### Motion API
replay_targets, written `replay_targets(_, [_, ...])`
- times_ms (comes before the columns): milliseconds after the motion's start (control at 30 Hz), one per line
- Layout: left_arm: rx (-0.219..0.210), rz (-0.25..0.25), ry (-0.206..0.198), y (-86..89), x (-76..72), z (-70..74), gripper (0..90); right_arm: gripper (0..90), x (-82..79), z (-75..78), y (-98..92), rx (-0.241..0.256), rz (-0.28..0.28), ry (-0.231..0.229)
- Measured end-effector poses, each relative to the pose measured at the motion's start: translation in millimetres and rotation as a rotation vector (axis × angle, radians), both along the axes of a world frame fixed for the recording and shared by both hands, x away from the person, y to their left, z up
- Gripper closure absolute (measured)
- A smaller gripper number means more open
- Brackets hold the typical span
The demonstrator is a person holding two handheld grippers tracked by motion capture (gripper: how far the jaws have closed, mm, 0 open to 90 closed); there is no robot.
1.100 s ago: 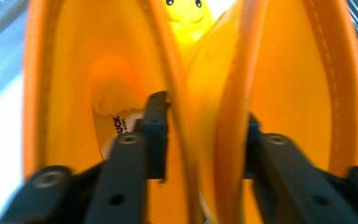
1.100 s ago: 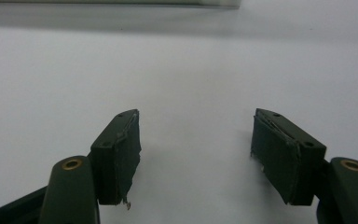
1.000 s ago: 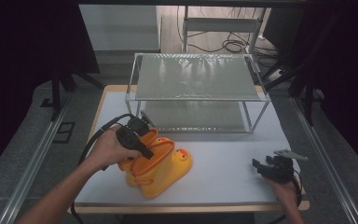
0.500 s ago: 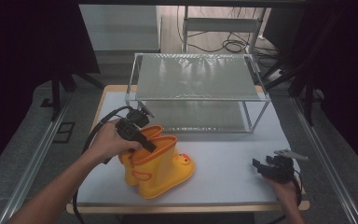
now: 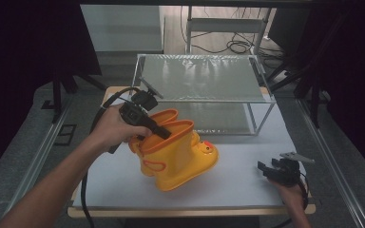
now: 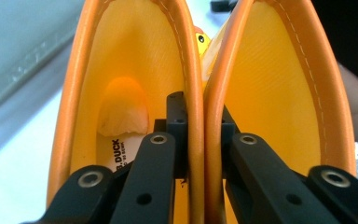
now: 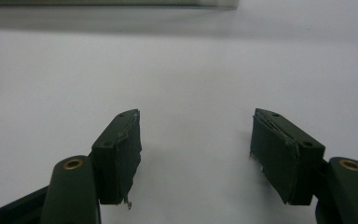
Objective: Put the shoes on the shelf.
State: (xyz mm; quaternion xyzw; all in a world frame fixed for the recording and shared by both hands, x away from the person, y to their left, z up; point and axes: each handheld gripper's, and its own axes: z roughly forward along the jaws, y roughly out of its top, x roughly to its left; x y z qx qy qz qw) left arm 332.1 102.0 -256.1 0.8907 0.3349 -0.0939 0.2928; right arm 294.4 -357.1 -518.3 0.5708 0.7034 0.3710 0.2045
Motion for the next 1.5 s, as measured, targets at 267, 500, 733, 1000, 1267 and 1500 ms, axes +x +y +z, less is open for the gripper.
replay_targets(267, [-0.02, -0.017, -0.012, -16.8, 9.6, 31.1, 83.6, 33.2, 0.2, 0.1, -0.7, 0.007, -0.002, 0.001])
replay_targets(500, [-0.02, -0.042, -0.04, -34.5, 17.4, 65.4, 83.6, 33.3, 0.4, -0.1, -1.1, 0.012, -0.004, 0.001])
replay_targets(733, [-0.046, -0.056, -0.035, -51.3, 28.7, 89.3, 83.5, 33.3, 0.6, -0.1, -2.0, 0.02, -0.004, -0.001])
replay_targets(1000, [-0.075, -0.046, -0.04, -65.4, 48.2, 109.3, 83.5, 33.6, 0.5, -0.2, -3.0, 0.025, -0.004, 0.0])
replay_targets(1267, [-0.116, -0.002, -0.019, -65.7, 79.0, 123.9, 83.5, 33.7, 0.5, -0.2, -3.2, 0.03, -0.007, 0.0])
replay_targets(1500, [-0.112, 0.092, -0.033, -65.3, 115.1, 129.3, 83.6, 33.7, 0.4, -0.2, -3.2, 0.028, -0.007, -0.001])
